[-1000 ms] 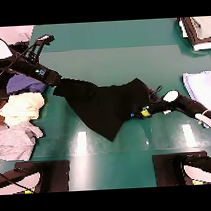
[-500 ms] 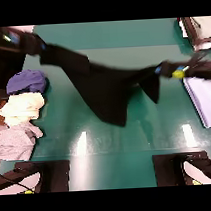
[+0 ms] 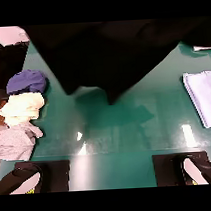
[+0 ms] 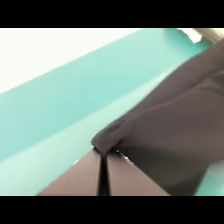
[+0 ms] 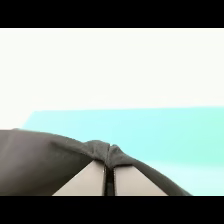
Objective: Fold the shirts.
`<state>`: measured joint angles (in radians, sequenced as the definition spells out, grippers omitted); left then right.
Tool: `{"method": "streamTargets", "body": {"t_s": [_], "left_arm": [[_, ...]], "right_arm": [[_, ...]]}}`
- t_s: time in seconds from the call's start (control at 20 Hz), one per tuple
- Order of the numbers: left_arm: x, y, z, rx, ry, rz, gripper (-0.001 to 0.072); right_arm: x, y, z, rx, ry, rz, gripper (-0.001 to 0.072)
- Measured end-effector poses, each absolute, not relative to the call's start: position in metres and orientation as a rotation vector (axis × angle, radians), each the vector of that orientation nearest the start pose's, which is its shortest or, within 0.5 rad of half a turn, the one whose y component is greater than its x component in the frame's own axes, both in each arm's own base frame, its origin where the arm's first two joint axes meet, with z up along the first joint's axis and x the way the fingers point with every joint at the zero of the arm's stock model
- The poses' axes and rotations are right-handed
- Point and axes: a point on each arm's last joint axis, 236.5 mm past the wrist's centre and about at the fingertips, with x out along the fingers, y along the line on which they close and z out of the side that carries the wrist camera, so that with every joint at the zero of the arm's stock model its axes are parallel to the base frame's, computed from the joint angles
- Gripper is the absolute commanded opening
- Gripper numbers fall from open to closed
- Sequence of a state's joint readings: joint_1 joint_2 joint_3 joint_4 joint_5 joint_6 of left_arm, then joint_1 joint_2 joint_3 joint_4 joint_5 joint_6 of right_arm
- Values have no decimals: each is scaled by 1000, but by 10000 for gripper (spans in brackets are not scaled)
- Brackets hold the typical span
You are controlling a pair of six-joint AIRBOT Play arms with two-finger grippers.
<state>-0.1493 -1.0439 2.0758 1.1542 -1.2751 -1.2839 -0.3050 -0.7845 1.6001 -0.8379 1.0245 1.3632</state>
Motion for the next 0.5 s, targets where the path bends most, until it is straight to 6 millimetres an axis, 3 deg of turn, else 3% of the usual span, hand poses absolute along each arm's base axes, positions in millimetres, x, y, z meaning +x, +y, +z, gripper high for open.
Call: {"method": "streamTargets", "body": {"t_s": [0.2, 0.3, 0.4, 0.5], "left_arm": [[251, -140, 523, 97, -15, -590, 23], [226, -137, 550, 79, -121, -589, 23], [212, -134, 563, 71, -176, -585, 22], [224, -133, 553, 73, -148, -573, 22]], "right_arm": [[266, 36, 516, 155, -84, 226, 21], [248, 35, 537, 106, -128, 192, 21], [244, 34, 543, 77, -113, 178, 21], [256, 29, 528, 100, -21, 179, 21]]}}
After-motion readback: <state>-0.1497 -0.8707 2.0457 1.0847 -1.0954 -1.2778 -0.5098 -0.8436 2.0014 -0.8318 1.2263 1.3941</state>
